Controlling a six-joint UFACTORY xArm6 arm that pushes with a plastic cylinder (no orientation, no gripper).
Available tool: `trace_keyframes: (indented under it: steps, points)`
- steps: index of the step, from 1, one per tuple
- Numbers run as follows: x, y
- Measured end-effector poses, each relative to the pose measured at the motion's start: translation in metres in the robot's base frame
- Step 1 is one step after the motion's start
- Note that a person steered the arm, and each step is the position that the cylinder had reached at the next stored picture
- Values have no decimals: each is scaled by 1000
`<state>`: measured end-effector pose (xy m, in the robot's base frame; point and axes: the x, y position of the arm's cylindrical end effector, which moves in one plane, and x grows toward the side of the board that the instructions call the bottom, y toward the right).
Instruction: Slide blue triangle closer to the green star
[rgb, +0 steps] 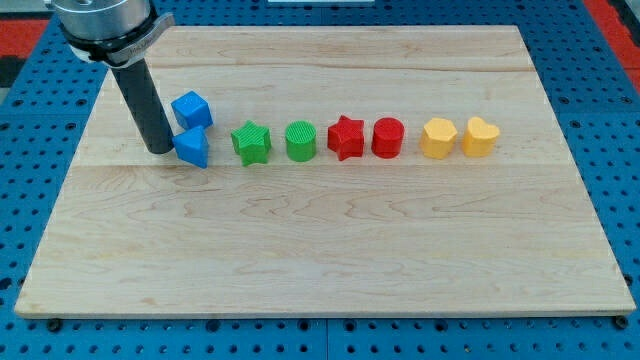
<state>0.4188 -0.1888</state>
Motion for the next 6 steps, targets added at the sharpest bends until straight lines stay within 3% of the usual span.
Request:
trace_keyframes:
  steps: [2,6]
  points:
    - [20,-5]
    - [19,21]
